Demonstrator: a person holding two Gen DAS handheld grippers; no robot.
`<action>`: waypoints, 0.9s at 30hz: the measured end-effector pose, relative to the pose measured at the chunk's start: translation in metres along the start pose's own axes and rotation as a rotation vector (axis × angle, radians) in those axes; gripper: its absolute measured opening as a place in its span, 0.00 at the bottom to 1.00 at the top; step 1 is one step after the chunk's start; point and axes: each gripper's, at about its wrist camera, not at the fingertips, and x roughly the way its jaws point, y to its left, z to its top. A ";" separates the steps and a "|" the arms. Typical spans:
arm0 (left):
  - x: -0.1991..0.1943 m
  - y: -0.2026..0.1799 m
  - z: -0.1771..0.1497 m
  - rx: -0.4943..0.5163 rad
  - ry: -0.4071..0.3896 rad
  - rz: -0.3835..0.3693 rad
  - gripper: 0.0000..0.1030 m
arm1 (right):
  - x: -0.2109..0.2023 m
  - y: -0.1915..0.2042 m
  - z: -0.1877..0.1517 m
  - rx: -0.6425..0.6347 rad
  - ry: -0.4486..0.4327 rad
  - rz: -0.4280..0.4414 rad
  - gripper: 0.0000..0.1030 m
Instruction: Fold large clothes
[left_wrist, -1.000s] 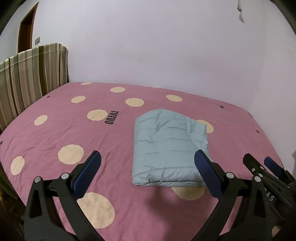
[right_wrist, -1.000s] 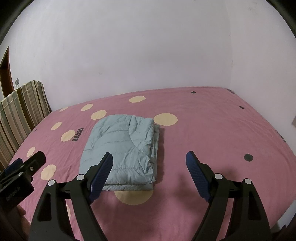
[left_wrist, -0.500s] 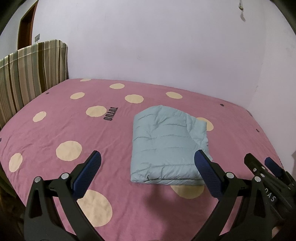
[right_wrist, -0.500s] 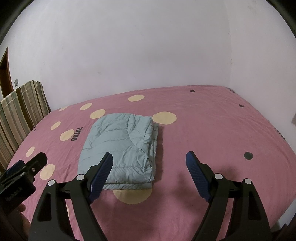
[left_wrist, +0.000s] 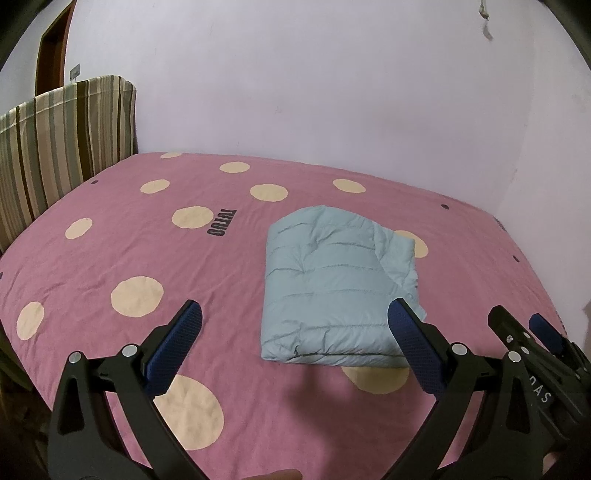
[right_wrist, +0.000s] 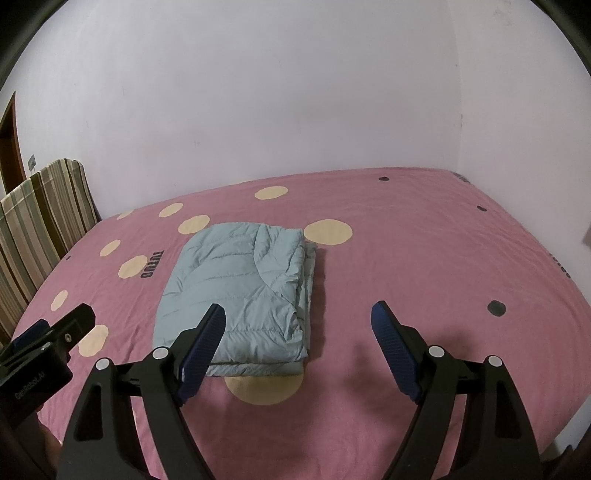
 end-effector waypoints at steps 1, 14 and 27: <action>0.000 0.000 0.000 0.001 -0.001 -0.001 0.98 | 0.000 0.000 0.000 0.000 0.000 0.000 0.78; 0.000 -0.002 -0.003 0.015 -0.001 -0.016 0.98 | 0.000 0.000 0.000 0.001 0.000 -0.002 0.78; 0.002 -0.001 -0.003 0.017 0.004 -0.028 0.98 | 0.001 0.000 -0.001 0.002 0.005 -0.002 0.78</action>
